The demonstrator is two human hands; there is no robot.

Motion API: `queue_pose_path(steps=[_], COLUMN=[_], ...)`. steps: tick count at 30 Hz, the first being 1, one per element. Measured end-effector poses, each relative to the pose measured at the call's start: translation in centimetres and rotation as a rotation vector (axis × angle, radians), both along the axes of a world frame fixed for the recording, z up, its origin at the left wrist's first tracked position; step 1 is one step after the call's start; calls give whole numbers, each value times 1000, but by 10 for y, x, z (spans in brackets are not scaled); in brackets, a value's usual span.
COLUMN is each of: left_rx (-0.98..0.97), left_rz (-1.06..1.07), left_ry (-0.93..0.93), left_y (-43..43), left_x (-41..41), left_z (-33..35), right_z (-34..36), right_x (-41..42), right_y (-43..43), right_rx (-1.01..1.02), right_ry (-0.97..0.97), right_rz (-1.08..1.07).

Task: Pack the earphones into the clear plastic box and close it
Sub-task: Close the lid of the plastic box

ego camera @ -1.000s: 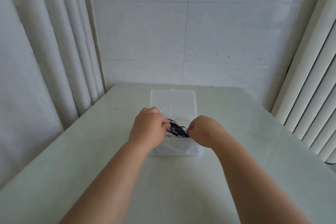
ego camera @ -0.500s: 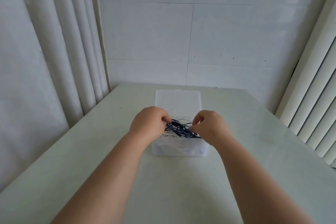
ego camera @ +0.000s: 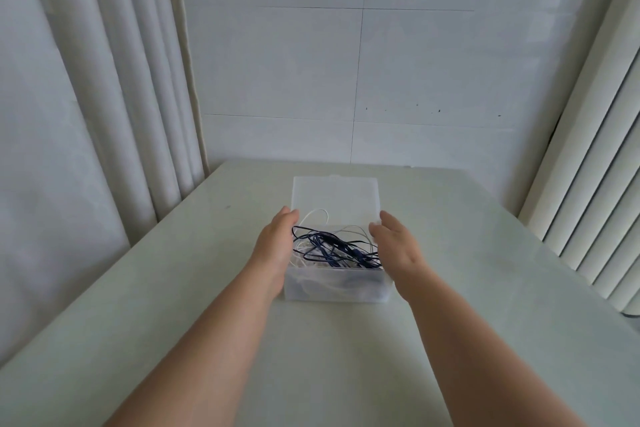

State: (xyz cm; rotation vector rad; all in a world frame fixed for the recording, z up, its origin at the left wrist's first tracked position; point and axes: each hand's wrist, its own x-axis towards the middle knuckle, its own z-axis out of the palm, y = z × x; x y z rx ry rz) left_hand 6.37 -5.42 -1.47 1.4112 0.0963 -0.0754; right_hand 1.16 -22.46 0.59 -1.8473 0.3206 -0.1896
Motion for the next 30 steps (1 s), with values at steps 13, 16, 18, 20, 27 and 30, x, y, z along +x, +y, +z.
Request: queue_pose_path(steps=[13,16,18,20,27,30], left_rx=[-9,-65,-87,-122,-81,-223], left_rz=[7,31,16,-16,98,184], left_ry=[-57,-82,-106,-127,-170,-85], left_y=[20,25,27,26,25,23], left_x=[-48,-47,-43,-41,-40,-46], left_z=[-10,-14,-17,-20,-19,-12], right_z=[-20,-23,-23,-22,-16,-14], right_x=[-29,-30,-31,-34,-41,-45], right_y=[11,11,11,11,16,16], right_rx=[65,20,34,100,249,310], right_ry=[-45,-75,-108,-131,-154,-88], right_rz=[-132,-96,-92,-134,-166,-150])
